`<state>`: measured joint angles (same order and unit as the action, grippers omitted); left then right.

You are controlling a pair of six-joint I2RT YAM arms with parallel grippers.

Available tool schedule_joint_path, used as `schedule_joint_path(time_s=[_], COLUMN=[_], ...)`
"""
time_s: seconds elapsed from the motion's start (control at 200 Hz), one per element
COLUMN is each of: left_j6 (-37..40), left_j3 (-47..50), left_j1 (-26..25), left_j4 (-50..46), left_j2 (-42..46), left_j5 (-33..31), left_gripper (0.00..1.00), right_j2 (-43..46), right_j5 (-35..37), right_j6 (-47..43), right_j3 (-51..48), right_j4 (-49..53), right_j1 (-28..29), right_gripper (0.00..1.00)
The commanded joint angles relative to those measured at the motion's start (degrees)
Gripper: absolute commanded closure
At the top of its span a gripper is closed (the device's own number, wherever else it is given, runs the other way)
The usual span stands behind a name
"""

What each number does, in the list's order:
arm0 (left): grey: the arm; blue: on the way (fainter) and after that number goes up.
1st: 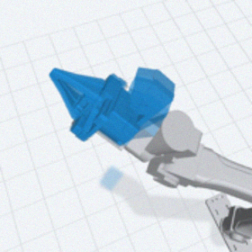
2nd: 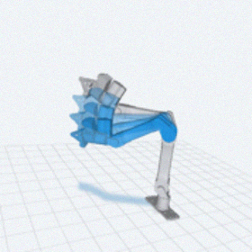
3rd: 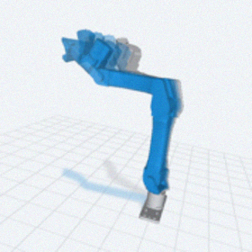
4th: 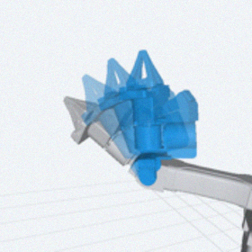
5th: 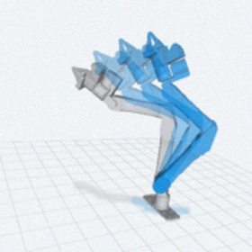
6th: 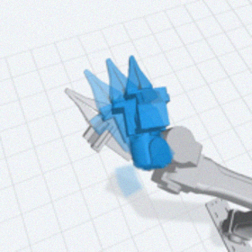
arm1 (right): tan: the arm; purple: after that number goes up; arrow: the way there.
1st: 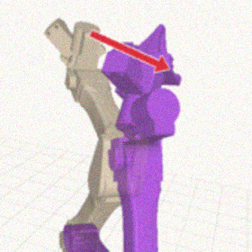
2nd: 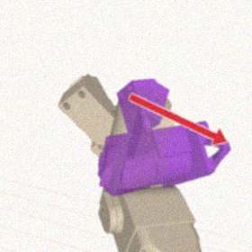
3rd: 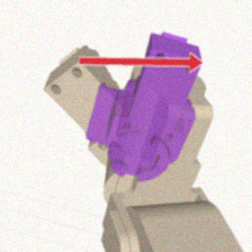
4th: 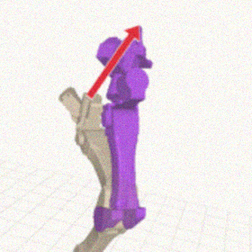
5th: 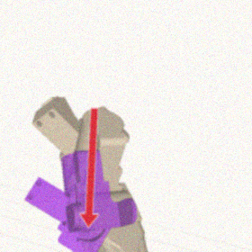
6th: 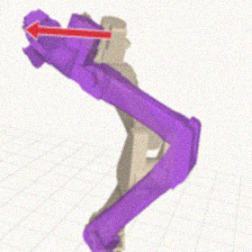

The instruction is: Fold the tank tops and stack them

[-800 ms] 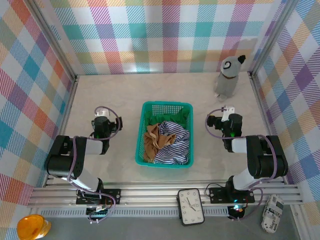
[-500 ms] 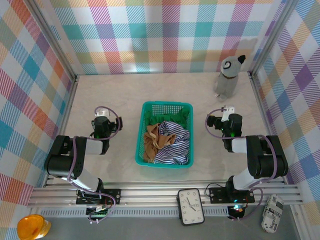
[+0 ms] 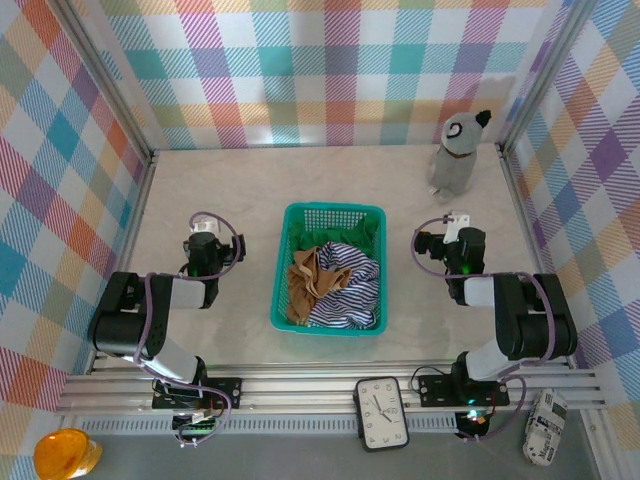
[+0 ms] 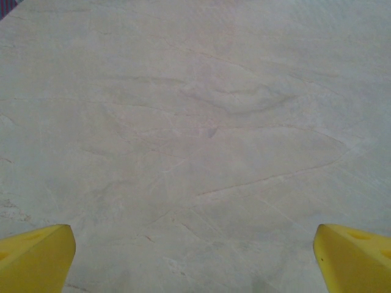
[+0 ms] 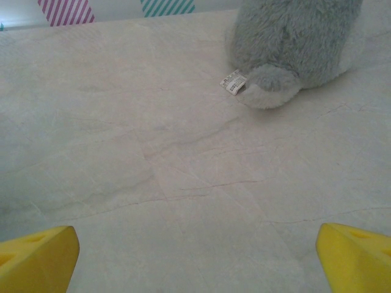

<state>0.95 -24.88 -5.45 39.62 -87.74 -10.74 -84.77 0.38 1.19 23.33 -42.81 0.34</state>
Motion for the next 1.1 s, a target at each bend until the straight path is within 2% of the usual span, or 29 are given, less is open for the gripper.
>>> schedule_joint_path(time_s=[0.0, 0.135, 0.19, 0.345, 0.415, 0.51, 0.585, 0.725, 0.83, 0.925, 1.02, 1.095], left_j6=[0.94, -5.30, -7.86, -18.46, -22.06, -24.93, -26.98, -29.99, -31.67, -33.56, -34.81, -34.90], left_j3=[-5.49, -16.27, -20.24, -27.54, -29.53, -31.63, -32.42, -32.35, -30.76, -29.53, -27.88, -27.35], left_j1=[-0.42, -0.87, -1.25, -3.55, -5.87, -10.16, -13.38, -18.43, -22.88, -26.97, -29.20, -29.83], left_j4=[-11.02, -35.11, -43.44, -60.63, -65.48, -70.06, -73.59, -78.36, -78.82, -79.02, -77.42, -76.28], left_j2=[7.76, 16.97, 19.94, 24.02, 23.69, 22.78, 21.09, 17.71, 17.90, 17.97, 17.64, 16.06], left_j5=[0.54, 1.45, 5.11, 12.06, 15.30, 19.01, 21.55, 23.22, 20.10, 16.86, 14.52, 13.38], left_gripper=[0.00, 0.00, 0.00, 0.00, 0.00, 0.00, 0.06, 0.19, 0.28, 0.38, 0.51, 0.55], right_j2=[8.57, 16.61, 19.10, 22.95, 23.21, 22.47, 22.52, 23.78, 22.92, 20.78, 16.73, 13.20], right_j5=[-2.08, -5.71, -9.84, -20.29, -22.21, -25.30, -26.91, -26.99, -25.93, -20.95, -18.80, -17.69], right_j6=[-0.44, 1.20, 2.83, 6.67, 8.30, 7.72, 6.75, 7.32, 9.67, 8.65, 7.24, 5.98], right_j3=[3.00, 8.47, 10.89, 17.89, 21.34, 26.72, 29.36, 29.74, 29.44, 30.18, 32.18, 34.10], right_j4=[9.65, 24.02, 30.01, 46.04, 53.34, 65.14, 71.70, 75.75, 76.10, 76.17, 75.80, 75.08], right_j1=[-0.35, -0.35, -0.34, 0.49, 1.74, 3.88, 6.66, 13.82, 18.60, 23.50, 26.33, 28.12], right_gripper=[0.01, 0.01, 0.01, 0.01, 0.01, 0.01, 0.01, 0.01, 0.00, 0.01, 0.03, 0.04])
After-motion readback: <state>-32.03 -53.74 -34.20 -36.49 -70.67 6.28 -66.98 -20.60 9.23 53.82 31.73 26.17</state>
